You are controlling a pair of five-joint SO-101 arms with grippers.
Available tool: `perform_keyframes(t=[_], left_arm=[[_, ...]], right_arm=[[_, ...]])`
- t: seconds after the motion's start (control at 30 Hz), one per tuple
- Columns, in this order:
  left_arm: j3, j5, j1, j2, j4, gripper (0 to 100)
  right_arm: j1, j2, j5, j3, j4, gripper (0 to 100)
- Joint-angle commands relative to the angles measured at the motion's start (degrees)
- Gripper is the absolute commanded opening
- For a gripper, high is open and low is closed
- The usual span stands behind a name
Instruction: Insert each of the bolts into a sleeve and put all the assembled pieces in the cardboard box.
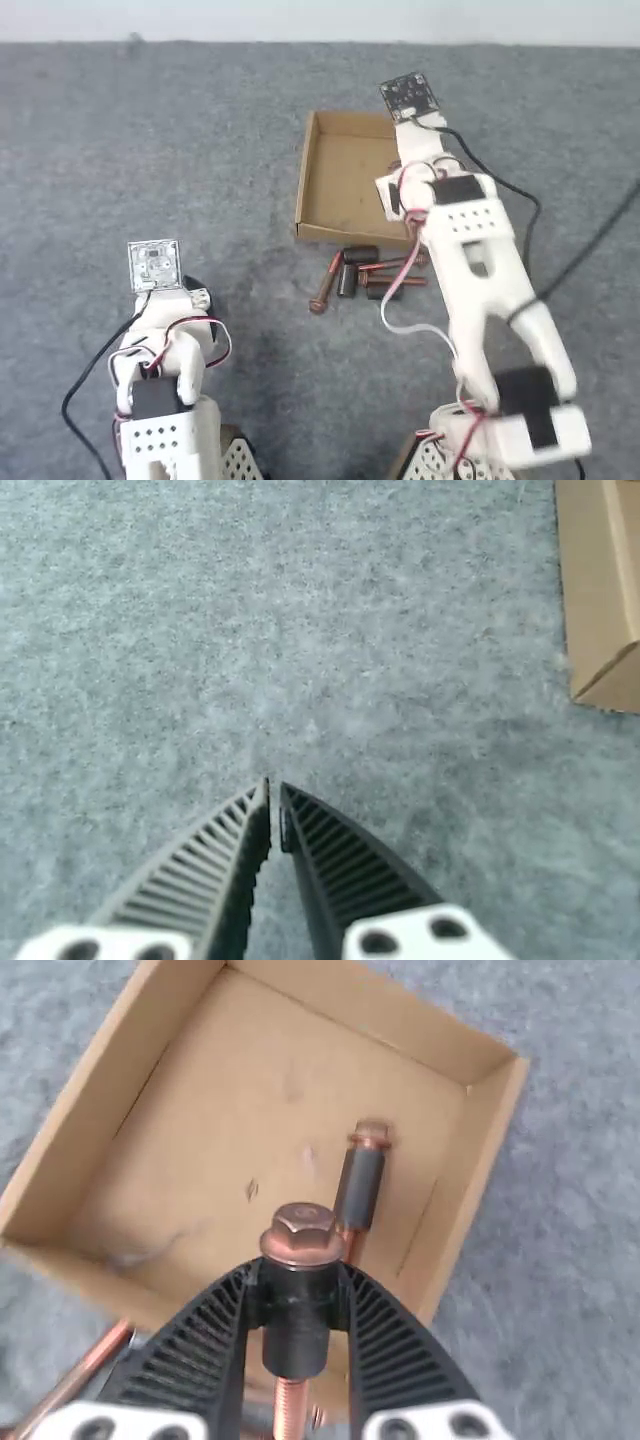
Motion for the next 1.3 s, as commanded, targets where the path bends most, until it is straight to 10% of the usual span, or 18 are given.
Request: perform_keyframes(t=[0.0, 1.27], left_arm=[[-0.5, -0.4, -0.2, -0.5, 0.2, 1], [-0.5, -7.1, -0.2, -0.5, 0.2, 1]], right_arm=[[1.5, 4.6, 0.5, -7.9, -2.6, 0.9], [5.8, 31.3, -2.9, -32.4, -2.2, 0.9]])
